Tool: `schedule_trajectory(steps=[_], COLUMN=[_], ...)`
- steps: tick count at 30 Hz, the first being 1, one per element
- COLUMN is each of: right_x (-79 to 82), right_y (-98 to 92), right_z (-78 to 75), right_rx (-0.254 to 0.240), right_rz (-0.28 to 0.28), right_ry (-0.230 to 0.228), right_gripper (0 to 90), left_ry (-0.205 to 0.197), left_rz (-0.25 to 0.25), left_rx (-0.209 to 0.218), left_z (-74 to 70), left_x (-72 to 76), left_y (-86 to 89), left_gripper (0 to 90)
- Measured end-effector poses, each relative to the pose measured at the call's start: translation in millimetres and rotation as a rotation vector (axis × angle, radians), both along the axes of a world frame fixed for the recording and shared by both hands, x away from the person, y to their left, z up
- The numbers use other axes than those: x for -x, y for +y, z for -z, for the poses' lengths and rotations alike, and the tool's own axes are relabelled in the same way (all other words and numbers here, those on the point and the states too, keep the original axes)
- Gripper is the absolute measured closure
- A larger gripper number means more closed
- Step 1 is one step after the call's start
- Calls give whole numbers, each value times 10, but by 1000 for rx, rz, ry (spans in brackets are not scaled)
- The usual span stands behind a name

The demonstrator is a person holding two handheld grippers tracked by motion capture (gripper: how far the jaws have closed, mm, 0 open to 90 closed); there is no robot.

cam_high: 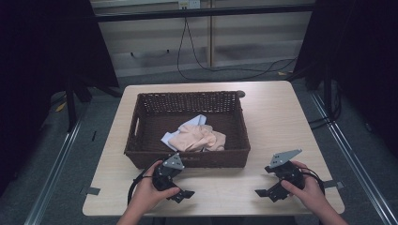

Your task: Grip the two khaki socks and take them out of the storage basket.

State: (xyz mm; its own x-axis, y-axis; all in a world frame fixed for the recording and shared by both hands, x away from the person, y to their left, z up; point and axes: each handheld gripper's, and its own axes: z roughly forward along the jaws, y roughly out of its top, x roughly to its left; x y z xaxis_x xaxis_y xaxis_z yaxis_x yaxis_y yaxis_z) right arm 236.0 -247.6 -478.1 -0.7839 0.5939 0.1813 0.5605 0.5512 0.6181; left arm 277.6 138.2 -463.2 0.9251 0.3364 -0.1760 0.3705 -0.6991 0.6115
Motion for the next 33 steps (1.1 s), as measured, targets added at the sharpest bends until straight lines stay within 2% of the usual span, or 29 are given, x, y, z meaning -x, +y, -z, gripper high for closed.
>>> schedule_trajectory(steps=[2,6,7,8,9,10,14,16,17,18,20,21,24,27,33], right_x=[-5,-8,-7,-5,-5,-4,-2,-4,-4,-4,-5,-5,-5,-6,-5], right_y=[-7,-21,-20,-17,-17,-17,-23,-23,-22,-20,-20,-20,-21,-22,-24], right_z=[-3,-11,-11,-11,-11,-12,-15,-13,-15,-14,-12,-12,-14,-12,-14], right_rx=[1,2,2,4,4,3,-1,-2,0,-1,1,1,-2,0,-3], right_rz=[-2,2,1,2,0,1,5,4,2,1,0,1,2,1,2], right_ry=[-7,-6,-4,-2,-2,-2,-2,-5,-3,-3,-1,-1,-3,-1,0], right_gripper=[22,22,22,22,22,22,22,22,22,22,22,22,22,22,22], left_ry=[15,11,7,15,16,29,48,54,47,55,60,58,75,84,73], left_rz=[3,0,0,0,0,2,17,18,24,25,54,46,68,68,60], left_rx=[16,29,21,29,17,28,8,13,0,15,8,3,-8,-7,-31], left_z=[-30,-134,-161,-173,-192,-195,-255,-296,-328,-351,-417,-455,-557,-664,-863], left_x=[-10,-24,-30,-38,-41,-45,-49,-39,-37,-31,-42,-37,-61,-96,-199], left_y=[2,1,5,6,5,2,-2,-7,-8,-13,-15,-23,-33,-45,-68], left_gripper=[35,33,33,38,45,44,40,38,39,39,39,39,39,39,39])
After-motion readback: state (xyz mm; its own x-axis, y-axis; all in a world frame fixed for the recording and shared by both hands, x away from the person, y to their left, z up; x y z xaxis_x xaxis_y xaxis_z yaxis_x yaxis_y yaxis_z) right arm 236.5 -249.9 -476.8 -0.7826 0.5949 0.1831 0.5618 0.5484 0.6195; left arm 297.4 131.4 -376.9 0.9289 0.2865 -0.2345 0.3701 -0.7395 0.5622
